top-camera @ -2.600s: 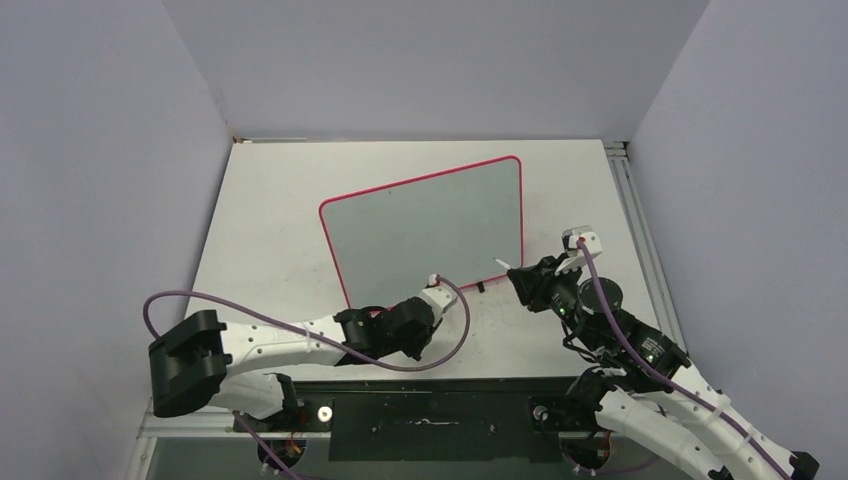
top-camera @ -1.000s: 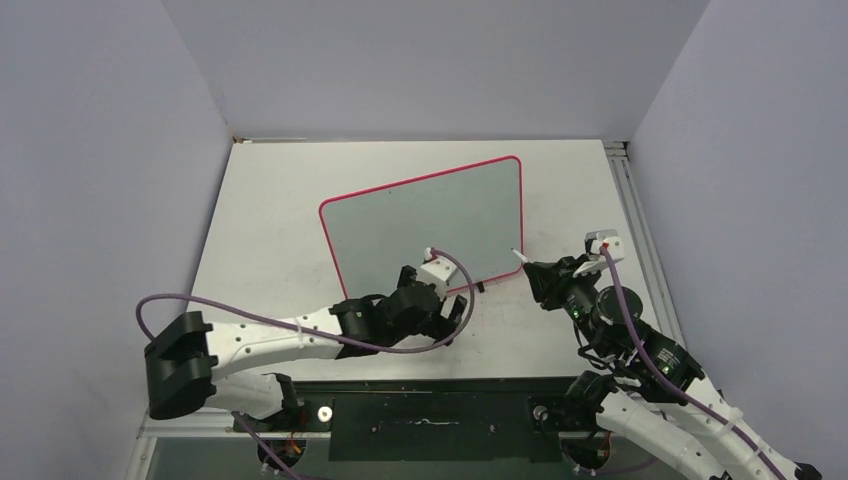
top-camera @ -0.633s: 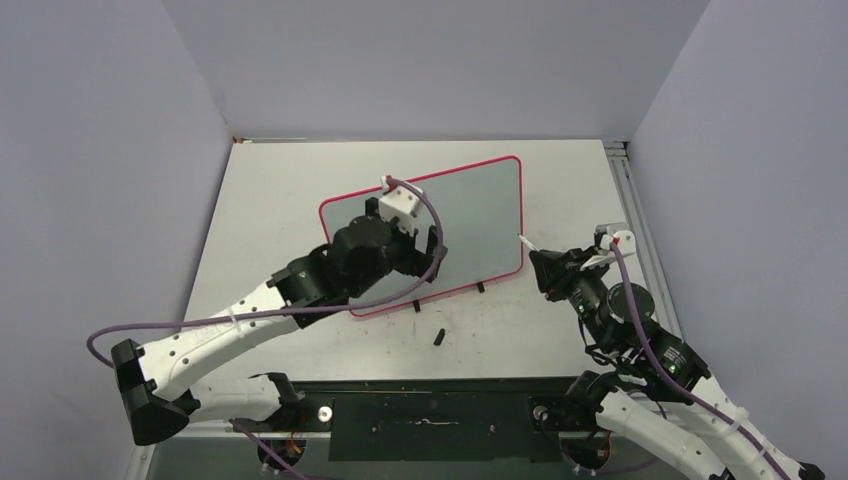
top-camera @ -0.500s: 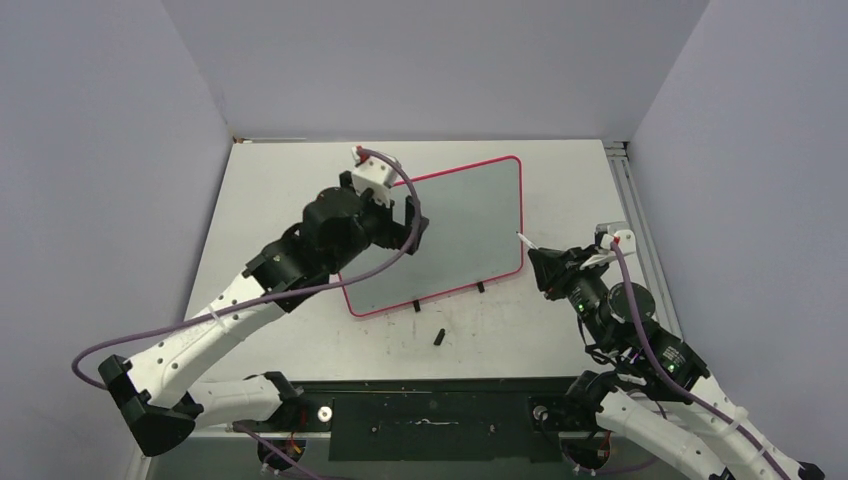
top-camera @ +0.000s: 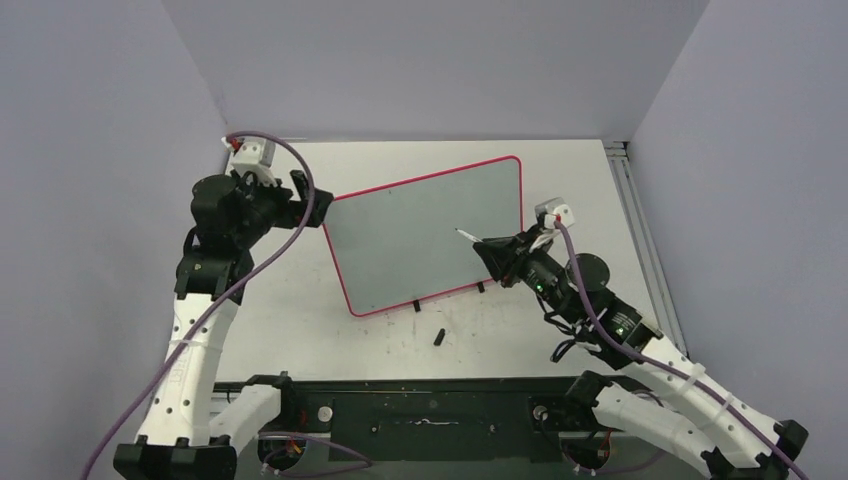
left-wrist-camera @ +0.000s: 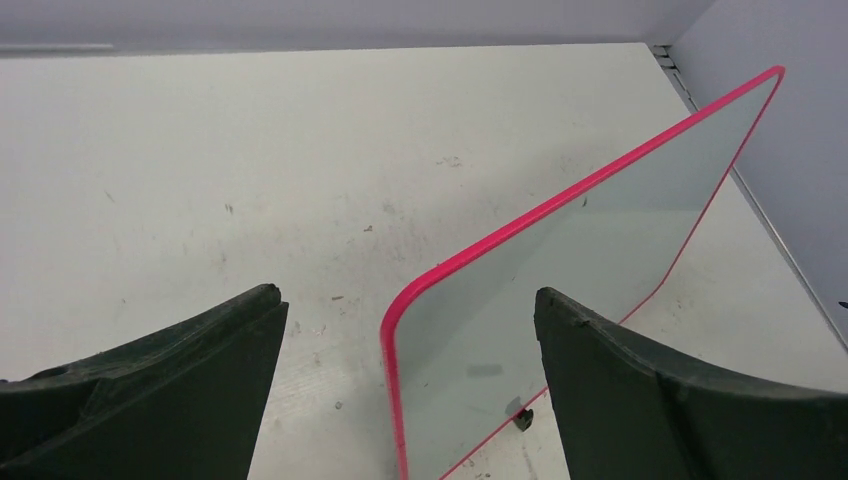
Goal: Write a sentence on the whiteboard
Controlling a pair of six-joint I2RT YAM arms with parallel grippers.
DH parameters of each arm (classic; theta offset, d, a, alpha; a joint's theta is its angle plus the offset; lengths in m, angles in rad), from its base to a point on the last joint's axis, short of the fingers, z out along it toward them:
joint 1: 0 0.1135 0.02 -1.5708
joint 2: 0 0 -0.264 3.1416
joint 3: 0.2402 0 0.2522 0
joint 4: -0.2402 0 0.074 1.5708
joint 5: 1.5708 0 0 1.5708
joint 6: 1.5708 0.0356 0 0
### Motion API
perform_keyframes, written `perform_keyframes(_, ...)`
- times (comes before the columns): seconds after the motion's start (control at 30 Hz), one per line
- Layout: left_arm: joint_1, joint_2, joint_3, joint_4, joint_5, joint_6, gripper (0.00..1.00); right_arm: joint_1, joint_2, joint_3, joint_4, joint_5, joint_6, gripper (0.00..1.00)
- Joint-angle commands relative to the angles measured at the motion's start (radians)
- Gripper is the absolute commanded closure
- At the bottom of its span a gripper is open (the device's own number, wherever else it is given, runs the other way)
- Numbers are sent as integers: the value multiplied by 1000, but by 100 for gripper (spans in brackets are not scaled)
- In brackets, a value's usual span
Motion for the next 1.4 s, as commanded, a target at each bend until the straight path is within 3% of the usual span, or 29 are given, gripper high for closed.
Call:
perform_keyframes(0.0, 198, -74, -168, 128, 302, -83, 6, 7, 116, -13, 253, -145, 18, 95)
perform_keyframes(0.13, 332, -135, -349, 314, 526, -181, 6, 75, 213, 1, 362, -123, 3, 95)
perform_keyframes(0.3, 352, -155, -424, 394, 625, -187, 9, 199, 342, 36, 451, -71, -28, 95)
perform_keyframes(0.43, 357, -134, -429, 394, 630, -180, 13, 210, 425, 44, 545, -84, -11, 95)
perform_keyframes(0.67, 356, -72, -428, 487, 664, -229, 35, 212, 551, 92, 658, -90, -34, 95)
perform_keyframes(0.8, 354, -39, -436, 561, 690, -283, 42, 209, 610, 122, 708, -97, -44, 95)
perform_keyframes(1.0, 345, 10, -420, 574, 689, -292, 46, 202, 682, 160, 754, -108, -50, 95)
perform_keyframes(1.37, 323, 52, -409, 585, 692, -295, 63, 179, 766, 212, 804, -142, -41, 95)
